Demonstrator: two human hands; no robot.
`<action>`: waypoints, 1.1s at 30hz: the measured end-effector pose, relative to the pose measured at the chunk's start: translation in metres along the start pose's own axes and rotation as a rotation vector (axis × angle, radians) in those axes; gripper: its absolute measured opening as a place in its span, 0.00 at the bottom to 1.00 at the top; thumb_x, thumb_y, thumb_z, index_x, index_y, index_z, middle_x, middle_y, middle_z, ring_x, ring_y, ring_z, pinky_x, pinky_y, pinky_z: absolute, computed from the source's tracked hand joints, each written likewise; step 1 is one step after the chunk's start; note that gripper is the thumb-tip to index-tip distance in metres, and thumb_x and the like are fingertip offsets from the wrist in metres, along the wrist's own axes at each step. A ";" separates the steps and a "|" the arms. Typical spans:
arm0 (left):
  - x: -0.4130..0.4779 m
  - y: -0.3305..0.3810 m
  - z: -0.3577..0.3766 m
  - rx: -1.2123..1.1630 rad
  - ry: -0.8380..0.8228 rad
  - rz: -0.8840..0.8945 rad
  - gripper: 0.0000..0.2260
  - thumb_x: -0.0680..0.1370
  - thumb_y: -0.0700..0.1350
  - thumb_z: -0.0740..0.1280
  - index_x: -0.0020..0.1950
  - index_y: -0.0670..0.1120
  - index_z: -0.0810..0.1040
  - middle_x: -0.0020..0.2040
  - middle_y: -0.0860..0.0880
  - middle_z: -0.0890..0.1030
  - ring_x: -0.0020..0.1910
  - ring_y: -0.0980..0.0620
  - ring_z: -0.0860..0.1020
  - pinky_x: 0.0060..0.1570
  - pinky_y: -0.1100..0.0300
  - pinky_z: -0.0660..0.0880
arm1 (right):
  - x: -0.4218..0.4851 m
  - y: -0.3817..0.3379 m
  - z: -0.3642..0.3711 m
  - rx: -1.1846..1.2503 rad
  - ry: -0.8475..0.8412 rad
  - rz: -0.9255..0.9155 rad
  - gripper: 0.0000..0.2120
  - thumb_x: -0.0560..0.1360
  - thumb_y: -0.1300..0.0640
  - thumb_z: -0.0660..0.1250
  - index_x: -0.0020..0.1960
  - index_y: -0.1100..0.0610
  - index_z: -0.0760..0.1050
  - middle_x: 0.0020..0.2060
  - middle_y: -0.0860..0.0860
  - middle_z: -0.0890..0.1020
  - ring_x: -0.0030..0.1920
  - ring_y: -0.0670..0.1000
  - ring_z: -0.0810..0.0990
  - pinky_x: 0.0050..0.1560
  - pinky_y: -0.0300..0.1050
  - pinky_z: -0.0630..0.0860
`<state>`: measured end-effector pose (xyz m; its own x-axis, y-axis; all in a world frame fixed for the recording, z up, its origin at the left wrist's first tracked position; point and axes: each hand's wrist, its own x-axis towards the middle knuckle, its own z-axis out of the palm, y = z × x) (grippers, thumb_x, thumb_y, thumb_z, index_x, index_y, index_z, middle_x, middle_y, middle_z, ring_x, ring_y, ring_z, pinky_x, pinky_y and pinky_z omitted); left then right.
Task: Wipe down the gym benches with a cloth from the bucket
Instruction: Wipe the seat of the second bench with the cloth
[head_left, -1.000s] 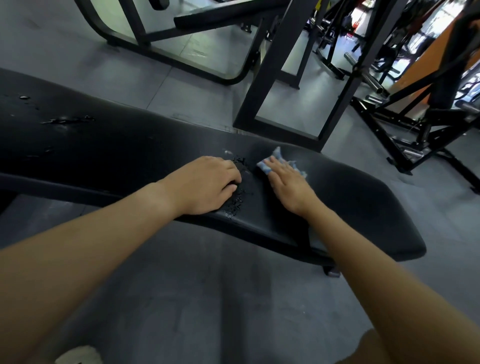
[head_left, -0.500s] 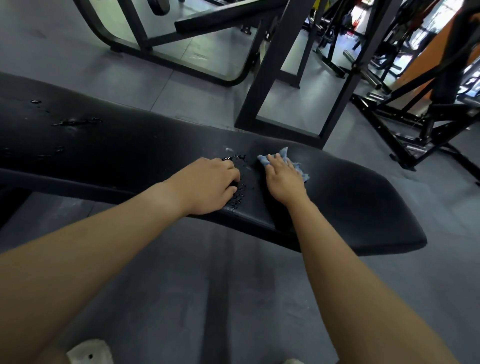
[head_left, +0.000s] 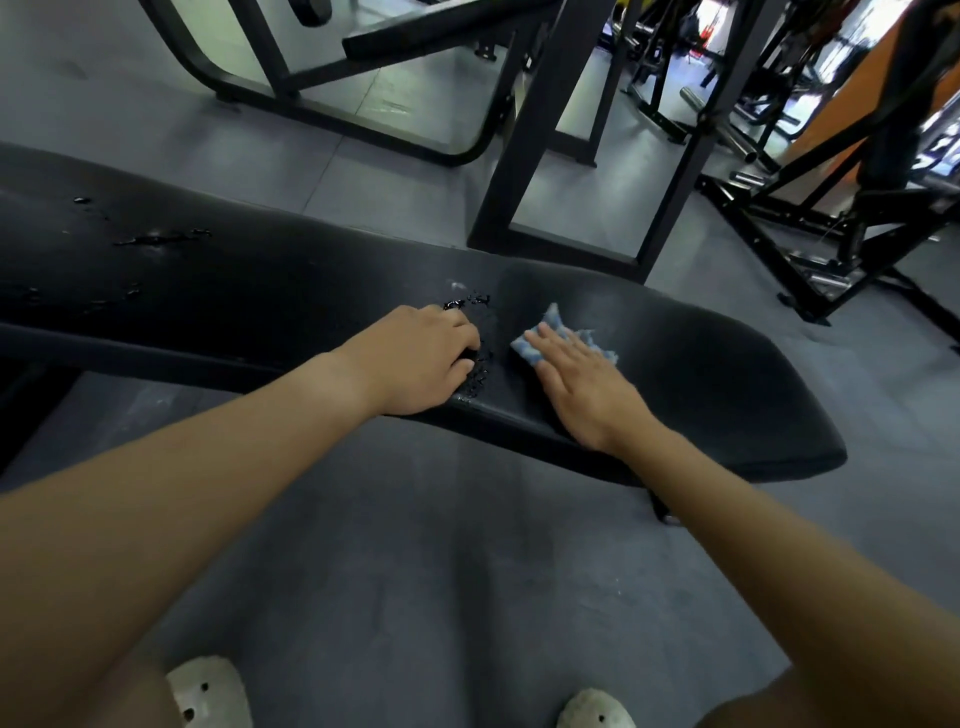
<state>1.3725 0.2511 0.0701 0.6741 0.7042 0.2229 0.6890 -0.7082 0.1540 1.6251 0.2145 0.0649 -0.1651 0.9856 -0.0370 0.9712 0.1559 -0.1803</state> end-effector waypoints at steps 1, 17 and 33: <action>-0.003 0.001 0.000 -0.001 -0.002 0.005 0.17 0.85 0.52 0.59 0.70 0.49 0.76 0.68 0.50 0.77 0.64 0.48 0.76 0.64 0.47 0.74 | 0.005 0.007 -0.001 0.009 0.014 0.066 0.24 0.86 0.45 0.46 0.82 0.47 0.56 0.82 0.46 0.54 0.81 0.48 0.49 0.81 0.49 0.45; -0.049 0.006 -0.006 0.077 0.034 0.027 0.17 0.84 0.54 0.59 0.68 0.50 0.76 0.66 0.51 0.76 0.61 0.49 0.77 0.61 0.48 0.75 | -0.024 -0.039 0.021 -0.016 0.105 -0.084 0.24 0.86 0.44 0.44 0.81 0.44 0.58 0.81 0.44 0.58 0.81 0.47 0.51 0.81 0.52 0.47; -0.065 0.015 -0.004 0.141 0.022 -0.017 0.19 0.82 0.53 0.60 0.69 0.46 0.74 0.67 0.45 0.76 0.64 0.45 0.77 0.62 0.46 0.75 | -0.052 -0.038 0.037 -0.165 0.268 -0.153 0.25 0.84 0.47 0.47 0.80 0.48 0.61 0.79 0.48 0.63 0.80 0.50 0.58 0.79 0.54 0.56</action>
<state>1.3377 0.1941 0.0617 0.6570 0.7138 0.2426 0.7321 -0.6809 0.0211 1.5908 0.1554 0.0372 -0.2810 0.9288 0.2415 0.9570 0.2900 -0.0019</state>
